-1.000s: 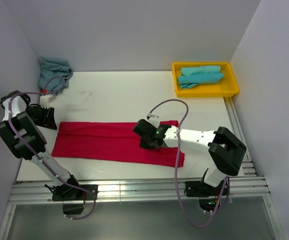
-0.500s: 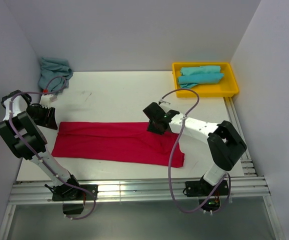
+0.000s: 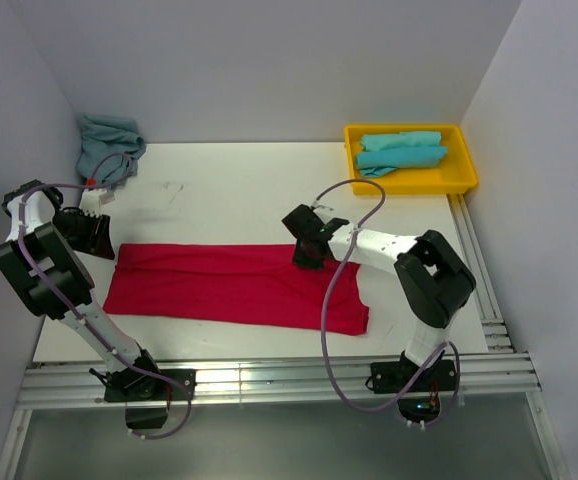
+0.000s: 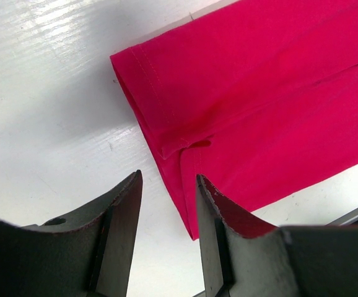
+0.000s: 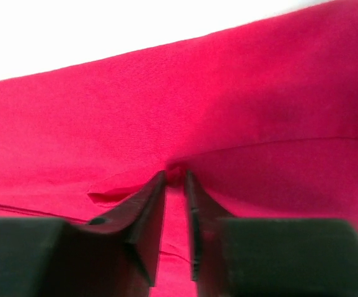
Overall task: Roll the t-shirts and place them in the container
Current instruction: Fold the tshirt
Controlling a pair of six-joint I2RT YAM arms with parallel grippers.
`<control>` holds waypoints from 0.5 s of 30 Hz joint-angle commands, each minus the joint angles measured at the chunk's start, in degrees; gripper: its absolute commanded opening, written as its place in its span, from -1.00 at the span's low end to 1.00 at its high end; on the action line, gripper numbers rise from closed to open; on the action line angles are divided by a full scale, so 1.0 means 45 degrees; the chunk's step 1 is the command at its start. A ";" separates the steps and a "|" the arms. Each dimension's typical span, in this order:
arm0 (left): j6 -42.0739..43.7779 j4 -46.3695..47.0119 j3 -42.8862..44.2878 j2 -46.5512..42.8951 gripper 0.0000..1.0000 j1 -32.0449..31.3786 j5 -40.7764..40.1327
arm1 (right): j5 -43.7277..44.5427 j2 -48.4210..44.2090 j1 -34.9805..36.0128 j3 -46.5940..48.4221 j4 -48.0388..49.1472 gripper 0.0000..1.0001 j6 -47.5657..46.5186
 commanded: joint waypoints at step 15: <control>0.0135 -0.0073 0.0059 -0.0134 -0.10 -0.0047 0.0146 | 0.0168 -0.2040 0.1114 -0.1064 0.0294 -0.93 0.0751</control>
